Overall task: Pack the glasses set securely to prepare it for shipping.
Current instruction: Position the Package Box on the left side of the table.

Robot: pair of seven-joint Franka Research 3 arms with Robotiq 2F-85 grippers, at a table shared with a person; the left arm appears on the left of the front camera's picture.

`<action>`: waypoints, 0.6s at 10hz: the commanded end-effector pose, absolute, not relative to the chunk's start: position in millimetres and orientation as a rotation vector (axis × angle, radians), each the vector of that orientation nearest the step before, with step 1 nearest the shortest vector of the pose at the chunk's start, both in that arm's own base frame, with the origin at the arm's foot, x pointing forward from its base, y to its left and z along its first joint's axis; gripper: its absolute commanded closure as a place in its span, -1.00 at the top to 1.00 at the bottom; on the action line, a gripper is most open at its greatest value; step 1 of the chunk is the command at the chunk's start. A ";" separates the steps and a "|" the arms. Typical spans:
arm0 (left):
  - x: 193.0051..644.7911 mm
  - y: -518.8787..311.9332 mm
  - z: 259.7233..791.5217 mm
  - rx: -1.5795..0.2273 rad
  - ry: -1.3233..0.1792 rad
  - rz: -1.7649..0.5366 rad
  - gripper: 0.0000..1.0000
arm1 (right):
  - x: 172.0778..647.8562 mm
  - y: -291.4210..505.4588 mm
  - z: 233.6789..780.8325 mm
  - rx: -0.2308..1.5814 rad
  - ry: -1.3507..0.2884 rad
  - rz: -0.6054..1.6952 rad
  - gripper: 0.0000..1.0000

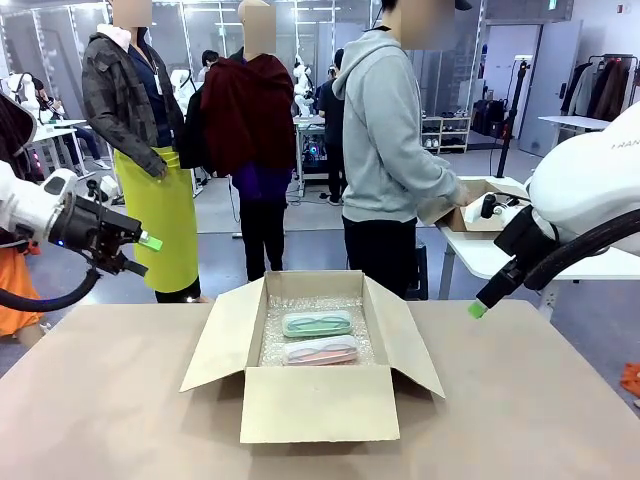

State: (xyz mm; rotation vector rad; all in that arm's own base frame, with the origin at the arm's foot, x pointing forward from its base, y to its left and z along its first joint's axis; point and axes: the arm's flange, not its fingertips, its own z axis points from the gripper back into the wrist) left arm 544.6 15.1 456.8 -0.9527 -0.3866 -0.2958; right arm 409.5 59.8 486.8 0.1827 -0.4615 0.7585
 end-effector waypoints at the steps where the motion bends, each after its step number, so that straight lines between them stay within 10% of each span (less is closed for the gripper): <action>1: 568.4 17.0 432.6 -1.065 -0.293 -0.228 1.00 | 410.6 62.5 488.5 0.177 -0.455 0.737 1.00; 6: 581.3 5.7 345.6 -1.110 -0.139 -0.080 1.00 | 410.6 62.5 488.5 0.177 -0.455 0.737 1.00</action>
